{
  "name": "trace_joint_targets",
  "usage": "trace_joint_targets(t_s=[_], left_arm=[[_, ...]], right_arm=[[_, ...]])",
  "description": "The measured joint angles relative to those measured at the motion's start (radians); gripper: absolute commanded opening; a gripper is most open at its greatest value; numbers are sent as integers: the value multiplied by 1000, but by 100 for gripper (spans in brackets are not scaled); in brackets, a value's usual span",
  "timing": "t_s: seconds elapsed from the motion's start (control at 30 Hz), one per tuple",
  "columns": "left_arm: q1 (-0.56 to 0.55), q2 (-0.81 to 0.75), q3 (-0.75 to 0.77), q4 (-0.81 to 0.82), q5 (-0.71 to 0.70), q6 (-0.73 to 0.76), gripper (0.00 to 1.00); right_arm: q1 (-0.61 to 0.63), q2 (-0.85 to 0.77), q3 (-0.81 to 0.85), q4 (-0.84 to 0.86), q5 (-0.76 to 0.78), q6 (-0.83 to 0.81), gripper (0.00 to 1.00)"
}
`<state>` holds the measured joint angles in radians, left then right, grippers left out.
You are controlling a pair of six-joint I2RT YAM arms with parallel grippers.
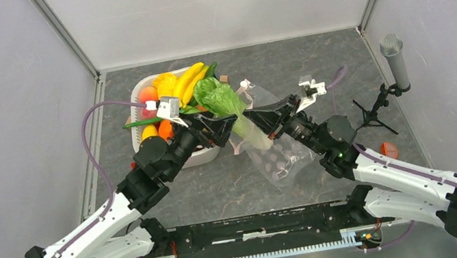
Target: Place the food in the zip-top bag and seal the zipper
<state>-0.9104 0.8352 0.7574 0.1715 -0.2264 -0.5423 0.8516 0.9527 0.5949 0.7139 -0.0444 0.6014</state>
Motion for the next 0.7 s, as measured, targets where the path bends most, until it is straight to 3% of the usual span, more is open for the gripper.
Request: trace_joint_targets(t_s=[0.27, 0.47, 0.7], left_arm=[[5, -10, 50, -125, 84, 88, 100], [6, -119, 43, -191, 161, 131, 100], [6, -185, 49, -306, 172, 147, 100]], right_arm=[[-128, -1, -157, 280, -153, 200, 0], [-206, 73, -210, 521, -228, 382, 0], [-215, 63, -217, 494, -247, 397, 0]])
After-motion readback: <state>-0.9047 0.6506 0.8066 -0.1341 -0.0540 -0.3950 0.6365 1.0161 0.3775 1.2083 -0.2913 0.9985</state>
